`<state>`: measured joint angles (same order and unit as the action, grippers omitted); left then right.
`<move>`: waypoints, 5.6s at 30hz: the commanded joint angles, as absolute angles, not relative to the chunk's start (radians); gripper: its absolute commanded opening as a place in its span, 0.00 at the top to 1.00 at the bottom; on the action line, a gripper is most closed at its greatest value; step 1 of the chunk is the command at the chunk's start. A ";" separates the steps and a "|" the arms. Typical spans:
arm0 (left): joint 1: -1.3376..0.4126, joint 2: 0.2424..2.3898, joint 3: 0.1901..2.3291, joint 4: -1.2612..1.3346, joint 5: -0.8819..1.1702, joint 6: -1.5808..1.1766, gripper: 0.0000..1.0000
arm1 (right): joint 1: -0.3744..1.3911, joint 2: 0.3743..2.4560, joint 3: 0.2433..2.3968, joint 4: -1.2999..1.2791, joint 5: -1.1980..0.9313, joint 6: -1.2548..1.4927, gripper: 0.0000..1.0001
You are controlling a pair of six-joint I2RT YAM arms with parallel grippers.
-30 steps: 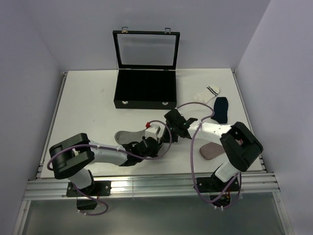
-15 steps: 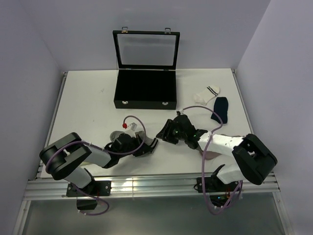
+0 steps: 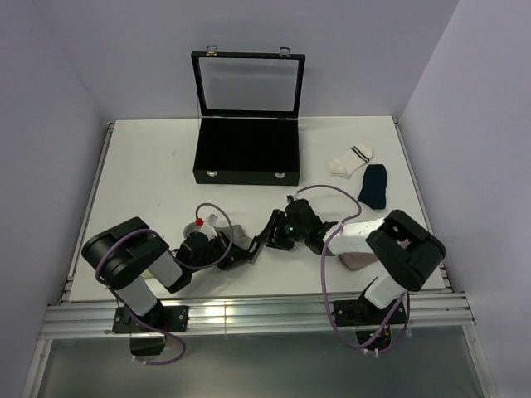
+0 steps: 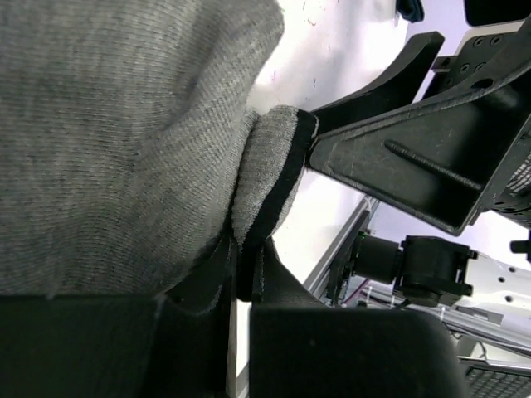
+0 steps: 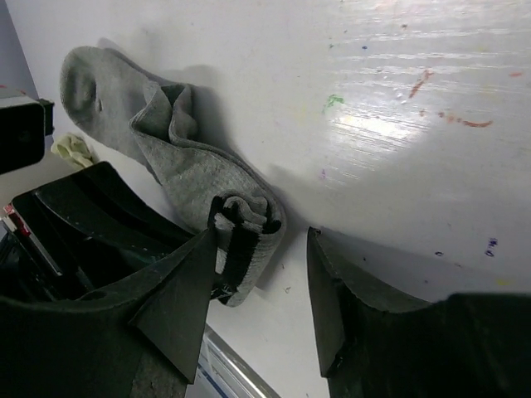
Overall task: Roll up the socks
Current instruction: Roll the sock at the center of the board.
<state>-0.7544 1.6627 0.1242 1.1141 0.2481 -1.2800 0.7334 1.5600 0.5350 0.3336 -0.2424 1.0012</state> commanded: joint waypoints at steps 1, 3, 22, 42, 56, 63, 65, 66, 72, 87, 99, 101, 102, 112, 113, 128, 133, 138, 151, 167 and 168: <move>-0.741 1.703 0.087 1.106 0.267 -1.298 0.99 | 0.752 1.594 0.528 0.402 -0.282 0.992 0.46; -0.738 1.713 0.087 1.111 0.268 -1.299 0.99 | 0.752 1.609 0.522 0.432 -0.296 0.994 0.49; -0.723 1.602 0.164 0.846 0.230 -1.197 0.45 | 0.753 1.625 0.620 0.221 -0.204 0.891 1.00; -0.716 1.480 0.456 0.347 -0.040 -0.905 0.31 | 0.742 1.577 0.856 -0.328 -0.002 0.744 1.00; -0.713 1.512 0.509 0.445 -0.023 -0.784 0.24 | 0.741 1.704 1.052 -0.575 0.058 0.704 1.00; -0.713 1.574 0.509 0.486 -0.031 -0.793 0.28 | 0.742 1.762 1.109 -0.638 0.061 0.672 1.00; -0.713 1.574 0.508 0.500 -0.026 -0.778 0.28 | 0.742 1.787 1.135 -0.669 0.069 0.663 1.00; -0.715 1.568 0.506 0.511 -0.022 -0.775 0.28 | 0.745 1.795 1.155 -0.678 0.075 0.661 1.00; -0.738 1.510 0.509 0.512 -0.044 -0.693 0.22 | 0.752 1.833 1.210 -0.726 0.069 0.683 1.00; -1.091 1.433 0.532 0.460 -0.374 -0.577 0.27 | 0.752 1.896 1.273 -0.781 0.049 0.730 1.00; -1.206 1.604 0.652 0.443 -0.503 -0.523 0.33 | 0.750 1.914 1.267 -0.772 0.023 0.732 1.00; -1.207 1.626 0.660 0.431 -0.514 -0.522 0.34 | 0.750 1.916 1.264 -0.766 0.017 0.733 1.00; -1.209 1.632 0.666 0.425 -0.515 -0.522 0.34 | 0.750 1.913 1.264 -0.764 0.015 0.733 1.00; -1.213 1.710 0.664 0.334 -0.525 -0.612 0.68 | 0.750 1.887 1.217 -0.680 -0.041 0.750 1.00; -1.212 1.713 0.661 0.324 -0.526 -0.623 0.72 | 0.749 1.876 1.195 -0.663 -0.047 0.753 1.00; -1.017 1.560 0.460 0.454 -0.128 -0.824 0.99 | 0.690 1.496 0.887 -0.201 -0.114 0.851 0.57; -0.907 1.520 0.427 0.508 0.079 -0.882 0.99 | 0.684 1.393 0.754 -0.046 -0.112 0.873 0.46; -0.807 1.529 0.402 0.532 0.219 -0.951 0.99 | 0.684 1.371 0.661 0.061 -0.133 0.900 0.44; -0.637 1.624 0.373 0.571 0.385 -1.031 0.98 | 0.693 1.482 0.506 0.385 -0.189 1.006 0.44; -0.580 1.703 0.439 0.457 0.396 -0.956 0.89 | 0.699 1.654 0.494 0.558 -0.221 1.046 0.49; -0.580 1.704 0.445 0.440 0.393 -0.948 0.89 | 0.699 1.657 0.495 0.560 -0.224 1.043 0.50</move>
<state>-0.5838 1.6569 0.4416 0.5987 0.4599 -1.0309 0.6941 1.6287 0.4973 0.5343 -0.2276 1.0485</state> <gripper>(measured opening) 0.112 0.508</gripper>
